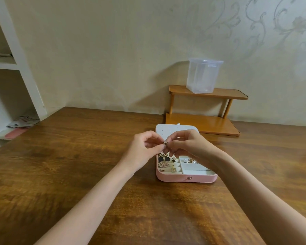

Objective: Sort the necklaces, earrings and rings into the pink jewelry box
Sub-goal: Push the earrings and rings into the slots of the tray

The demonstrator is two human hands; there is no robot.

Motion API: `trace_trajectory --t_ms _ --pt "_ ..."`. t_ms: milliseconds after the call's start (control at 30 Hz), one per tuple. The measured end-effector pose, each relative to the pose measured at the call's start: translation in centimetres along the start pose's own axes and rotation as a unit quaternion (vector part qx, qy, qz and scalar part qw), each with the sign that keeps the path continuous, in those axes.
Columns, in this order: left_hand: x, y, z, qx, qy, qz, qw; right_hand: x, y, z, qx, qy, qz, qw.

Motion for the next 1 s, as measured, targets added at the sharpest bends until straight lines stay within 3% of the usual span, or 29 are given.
trace_trajectory --t_ms 200,333,467,600,733,867,1000 --pt "-2.1 -0.1 -0.3 -0.015 -0.002 0.065 0.998 0.5 -0.6 -1.4 -0.056 -0.068 0.031 0.996" --pt "-3.5 -0.2 -1.0 -0.030 -0.008 0.121 0.992 0.6 -1.2 -2.7 -0.111 -0.013 0.103 0.988" --pt "-3.6 0.0 -1.4 -0.031 0.011 0.141 0.989 0.5 -1.4 -3.4 -0.137 -0.045 0.126 0.981" --pt "-4.0 0.0 -2.0 -0.074 0.133 0.149 0.977 0.5 -1.3 -4.1 -0.166 -0.094 0.119 0.974" --pt "-4.6 -0.3 -2.7 -0.136 0.231 0.159 0.950 0.9 -1.0 -3.7 -0.142 -0.090 0.080 0.983" --pt "-4.8 -0.1 -2.7 -0.146 0.243 0.147 0.948 2.2 -0.6 -3.5 -0.126 -0.029 -0.007 0.992" --pt "-4.9 -0.4 -3.0 -0.174 0.270 0.139 0.937 2.1 -0.9 -3.2 -0.127 -0.052 0.001 0.991"
Point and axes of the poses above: each hand's wrist, its own y-axis towards the middle knuckle, its own x-axis out of the back of the hand, z = x × y, the point moved 9 cm from there along y, towards the middle knuckle, and after that the axes turned 14 degrees about -x, right-handed, at the moved point
